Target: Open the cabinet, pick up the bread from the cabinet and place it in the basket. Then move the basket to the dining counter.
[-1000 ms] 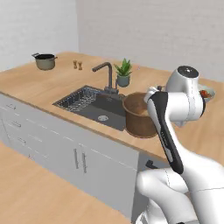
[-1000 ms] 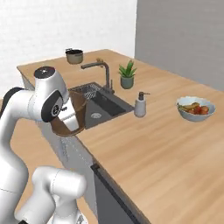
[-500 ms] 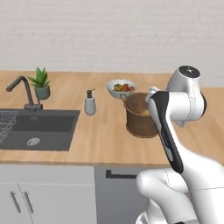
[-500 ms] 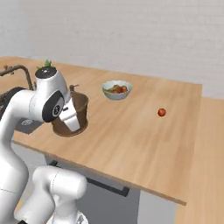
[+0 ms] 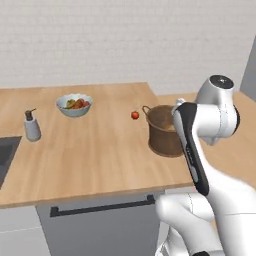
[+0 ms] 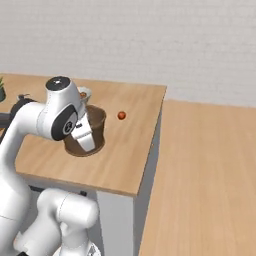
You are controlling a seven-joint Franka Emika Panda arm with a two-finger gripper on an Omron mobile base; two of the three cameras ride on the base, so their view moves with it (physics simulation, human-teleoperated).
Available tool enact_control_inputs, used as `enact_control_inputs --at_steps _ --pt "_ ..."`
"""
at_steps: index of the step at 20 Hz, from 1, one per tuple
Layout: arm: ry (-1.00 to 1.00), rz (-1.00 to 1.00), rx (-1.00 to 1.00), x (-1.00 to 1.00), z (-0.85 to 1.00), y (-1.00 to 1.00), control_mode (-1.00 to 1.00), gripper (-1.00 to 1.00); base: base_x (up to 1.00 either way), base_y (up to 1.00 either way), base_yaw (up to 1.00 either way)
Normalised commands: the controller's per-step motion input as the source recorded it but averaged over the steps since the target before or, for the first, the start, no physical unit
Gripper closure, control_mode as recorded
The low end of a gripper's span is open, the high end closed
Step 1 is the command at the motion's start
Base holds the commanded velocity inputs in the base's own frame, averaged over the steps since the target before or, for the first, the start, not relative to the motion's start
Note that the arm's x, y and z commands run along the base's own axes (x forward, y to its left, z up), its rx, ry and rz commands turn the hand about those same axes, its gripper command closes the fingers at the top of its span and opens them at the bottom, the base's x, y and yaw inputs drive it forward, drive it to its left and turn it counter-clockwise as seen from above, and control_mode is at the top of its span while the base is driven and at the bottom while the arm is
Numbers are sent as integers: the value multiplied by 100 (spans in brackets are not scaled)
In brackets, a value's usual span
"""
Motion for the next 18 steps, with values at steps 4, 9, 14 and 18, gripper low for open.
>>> enact_control_inputs --at_steps 4,9,14,18 --pt "0 0 0 0 0 0 100 100 -47 -100 -21" --pt "0 0 0 0 0 0 100 100 -15 -100 -13" --pt "0 0 0 0 0 0 100 100 17 -100 -1" --pt "0 0 0 0 0 0 100 100 50 -100 2"
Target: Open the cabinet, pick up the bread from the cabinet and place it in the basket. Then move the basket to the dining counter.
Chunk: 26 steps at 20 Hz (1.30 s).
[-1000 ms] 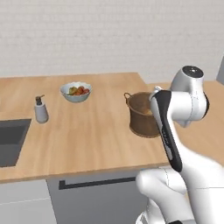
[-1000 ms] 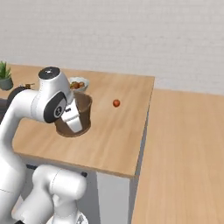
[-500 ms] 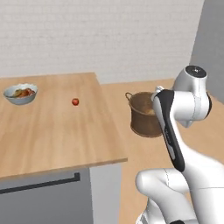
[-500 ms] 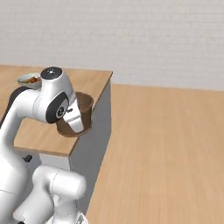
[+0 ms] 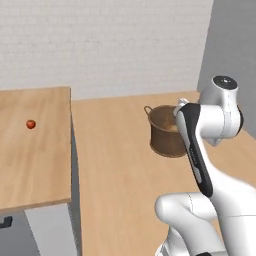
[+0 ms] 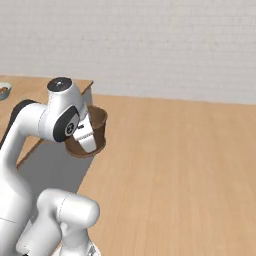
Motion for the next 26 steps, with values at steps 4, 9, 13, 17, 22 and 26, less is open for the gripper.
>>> enact_control_inputs --at_steps 4,9,13,17,22,26 --pt "0 0 0 0 0 0 100 100 57 -100 23" --pt "0 0 0 0 0 0 100 100 50 -99 44" --pt "0 0 0 0 0 0 100 100 45 -78 64" --pt "0 0 0 0 0 0 100 100 50 -57 72" --pt "0 0 0 0 0 0 100 100 54 -52 74" --pt "0 0 0 0 0 0 100 100 56 -55 73"
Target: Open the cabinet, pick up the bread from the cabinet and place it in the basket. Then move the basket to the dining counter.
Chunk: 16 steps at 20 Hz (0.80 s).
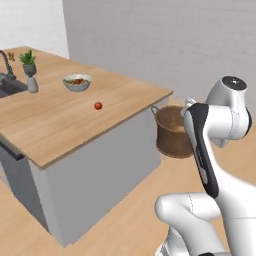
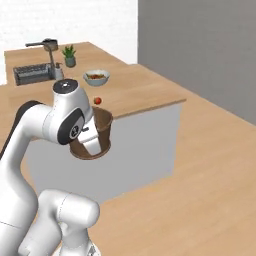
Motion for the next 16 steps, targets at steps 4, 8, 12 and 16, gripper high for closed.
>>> enact_control_inputs --at_steps 4,8,12,16 --pt "0 0 0 0 0 0 100 100 59 -70 68" --pt "0 0 0 0 0 0 100 100 57 -88 61" --pt "0 0 0 0 0 0 100 100 56 -93 58" --pt "0 0 0 0 0 0 100 100 52 -100 50"
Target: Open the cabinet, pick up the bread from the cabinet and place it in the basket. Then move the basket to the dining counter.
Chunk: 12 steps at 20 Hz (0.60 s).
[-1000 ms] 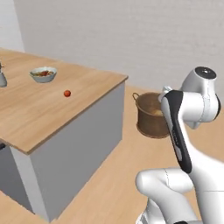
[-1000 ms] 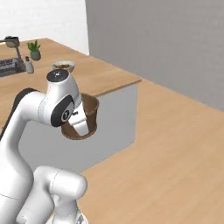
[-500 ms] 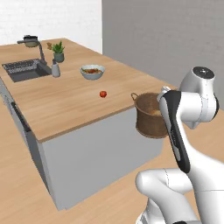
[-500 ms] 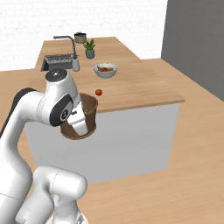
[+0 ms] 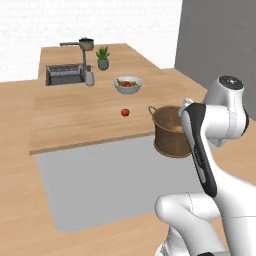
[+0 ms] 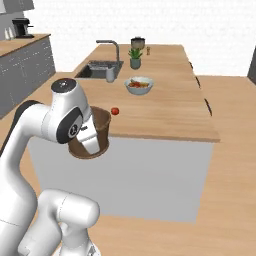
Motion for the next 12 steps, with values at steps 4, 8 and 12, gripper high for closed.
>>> enact_control_inputs --at_steps 4,8,12 --pt "0 0 0 0 0 0 100 100 51 -100 41" --pt "0 0 0 0 0 0 100 100 52 -100 27" --pt "0 0 0 0 0 0 100 100 48 -100 5"
